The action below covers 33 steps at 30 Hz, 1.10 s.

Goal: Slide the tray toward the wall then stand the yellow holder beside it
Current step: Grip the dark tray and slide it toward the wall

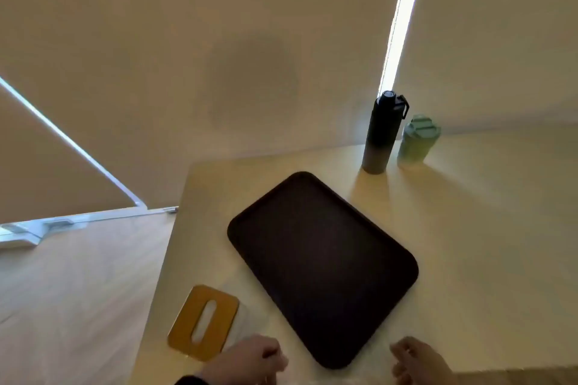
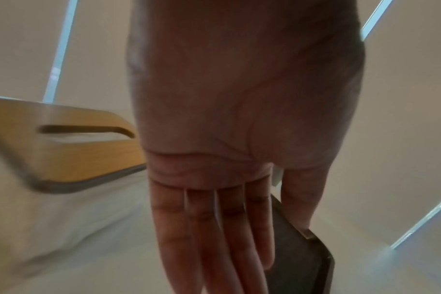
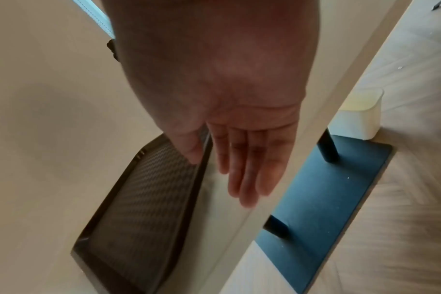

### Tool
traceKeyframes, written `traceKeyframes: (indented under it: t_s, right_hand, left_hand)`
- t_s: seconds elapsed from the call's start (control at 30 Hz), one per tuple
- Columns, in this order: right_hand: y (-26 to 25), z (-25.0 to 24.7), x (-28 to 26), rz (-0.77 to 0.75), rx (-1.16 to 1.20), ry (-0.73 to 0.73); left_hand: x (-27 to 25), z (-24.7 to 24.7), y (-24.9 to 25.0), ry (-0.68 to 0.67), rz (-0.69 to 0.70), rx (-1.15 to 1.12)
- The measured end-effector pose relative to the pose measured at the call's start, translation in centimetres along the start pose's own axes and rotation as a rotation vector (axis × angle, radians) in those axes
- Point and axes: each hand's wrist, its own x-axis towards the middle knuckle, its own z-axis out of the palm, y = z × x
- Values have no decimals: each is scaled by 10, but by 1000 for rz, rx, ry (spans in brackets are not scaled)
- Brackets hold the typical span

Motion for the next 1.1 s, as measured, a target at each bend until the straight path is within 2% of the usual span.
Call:
traceKeyframes:
  t_s: [0.07, 0.2, 0.37, 0.57, 0.73, 0.9, 1.1]
  right_hand:
    - [-15, -3, 13, 25, 142, 4]
    - [-29, -1, 27, 74, 301, 67]
    - [-44, -2, 50, 178, 472, 128]
    - [-54, 2, 63, 229, 417, 309]
    - [-75, 0, 80, 246, 356, 456]
    - [-95, -4, 98, 275, 370, 588]
    - [-118, -11, 118, 243, 326, 672]
  left_hand:
    - [16, -15, 21, 24, 65, -70]
    - [43, -35, 45, 173, 178, -32]
    - [91, -89, 61, 298, 210, -40]
    - [148, -156, 58, 538, 202, 74]
    - [198, -215, 49, 761, 100, 379]
    - [237, -252, 28, 735, -65, 516]
    - [257, -267, 9, 718, -81, 391]
